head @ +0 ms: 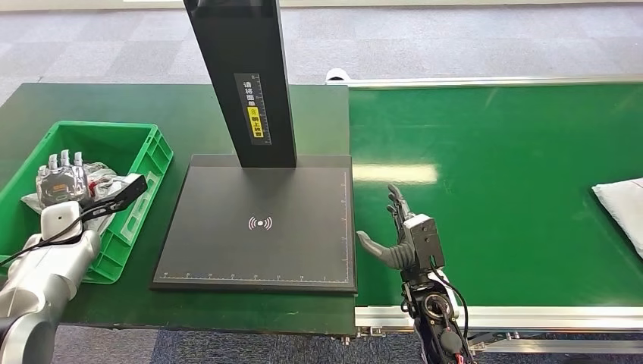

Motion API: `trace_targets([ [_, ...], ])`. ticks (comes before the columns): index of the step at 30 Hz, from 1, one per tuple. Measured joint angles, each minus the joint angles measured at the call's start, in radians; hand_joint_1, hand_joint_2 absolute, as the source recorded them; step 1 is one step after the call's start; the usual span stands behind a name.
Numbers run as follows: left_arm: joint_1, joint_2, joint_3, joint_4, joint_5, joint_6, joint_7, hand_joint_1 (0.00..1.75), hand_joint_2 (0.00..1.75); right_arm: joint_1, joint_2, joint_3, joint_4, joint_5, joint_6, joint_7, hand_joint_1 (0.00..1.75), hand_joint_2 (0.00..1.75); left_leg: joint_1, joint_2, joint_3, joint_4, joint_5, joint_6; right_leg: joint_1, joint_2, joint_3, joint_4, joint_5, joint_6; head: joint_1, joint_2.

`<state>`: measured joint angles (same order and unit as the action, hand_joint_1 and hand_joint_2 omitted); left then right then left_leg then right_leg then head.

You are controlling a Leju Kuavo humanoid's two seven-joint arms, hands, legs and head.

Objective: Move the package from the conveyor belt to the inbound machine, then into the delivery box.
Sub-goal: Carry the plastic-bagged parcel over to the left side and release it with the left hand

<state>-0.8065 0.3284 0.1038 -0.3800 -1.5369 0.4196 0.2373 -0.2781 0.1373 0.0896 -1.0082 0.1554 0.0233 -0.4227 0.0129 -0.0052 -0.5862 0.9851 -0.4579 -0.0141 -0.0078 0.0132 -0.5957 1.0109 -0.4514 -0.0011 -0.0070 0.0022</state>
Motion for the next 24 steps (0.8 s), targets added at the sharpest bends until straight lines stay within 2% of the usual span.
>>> trace_targets([
  [3, 0.002, -0.002, 0.003, -0.003, 0.006, 0.110, -0.044, 0.00, 1.75, 0.000, 0.000, 0.000, 0.000, 0.003, 0.002, 0.000, 0.00, 1.75, 0.000, 0.000, 0.000, 0.000, 0.000, 0.000, 0.000, 0.000, 0.000, 0.000, 0.000, 0.000, 0.000, 0.000],
  [6, 0.035, -0.012, 0.030, -0.080, 0.048, 0.247, -0.194, 0.00, 1.75, 0.000, 0.003, 0.000, 0.001, 0.007, 0.007, 0.000, 0.00, 1.75, 0.000, 0.000, 0.000, 0.000, 0.000, 0.000, 0.000, 0.000, 0.000, 0.000, 0.000, 0.000, 0.000, 0.000],
  [9, 0.096, -0.053, 0.102, -0.267, 0.110, 0.278, -0.449, 0.00, 1.75, -0.002, 0.005, 0.001, 0.008, 0.007, 0.010, -0.005, 0.00, 1.75, 0.000, 0.000, 0.000, 0.000, 0.000, 0.000, -0.001, 0.000, -0.001, 0.000, 0.000, 0.000, 0.000, 0.000],
  [12, 0.129, -0.133, 0.205, -0.437, 0.192, 0.281, -0.755, 0.00, 1.75, -0.009, 0.006, 0.002, 0.018, 0.007, 0.010, -0.017, 0.00, 1.75, -0.001, 0.000, -0.001, 0.000, 0.000, 0.000, -0.001, 0.000, 0.000, 0.000, 0.000, 0.000, 0.000, 0.000],
  [14, 0.140, -0.188, 0.264, -0.522, 0.236, 0.281, -0.883, 0.00, 1.75, -0.013, 0.006, 0.002, 0.025, 0.007, 0.010, -0.021, 0.00, 1.75, -0.001, 0.001, -0.001, 0.000, 0.000, 0.000, -0.001, 0.000, 0.000, 0.000, 0.000, 0.000, 0.000, 0.000],
  [17, 0.152, -0.235, 0.300, -0.596, 0.259, 0.281, -0.924, 0.00, 1.75, -0.016, 0.006, 0.002, 0.032, 0.007, 0.010, -0.023, 0.00, 1.75, -0.001, 0.001, 0.000, 0.000, 0.000, 0.000, -0.001, 0.000, 0.000, 0.000, 0.000, 0.000, 0.000, 0.000],
  [21, 0.157, -0.249, 0.308, -0.624, 0.266, 0.281, -0.928, 0.00, 1.75, -0.017, 0.006, 0.002, 0.035, 0.007, 0.010, -0.023, 0.00, 1.75, -0.001, 0.001, 0.000, 0.000, 0.000, 0.000, -0.001, 0.000, 0.000, 0.000, 0.000, 0.000, 0.000, 0.000],
  [24, 0.180, -0.305, 0.318, -0.740, 0.315, 0.281, -0.934, 0.00, 1.75, -0.020, 0.005, 0.002, 0.044, 0.007, 0.003, -0.028, 0.00, 1.75, 0.000, 0.000, 0.000, 0.000, 0.000, 0.000, 0.000, 0.000, 0.000, 0.000, 0.000, 0.000, 0.000, 0.000],
])
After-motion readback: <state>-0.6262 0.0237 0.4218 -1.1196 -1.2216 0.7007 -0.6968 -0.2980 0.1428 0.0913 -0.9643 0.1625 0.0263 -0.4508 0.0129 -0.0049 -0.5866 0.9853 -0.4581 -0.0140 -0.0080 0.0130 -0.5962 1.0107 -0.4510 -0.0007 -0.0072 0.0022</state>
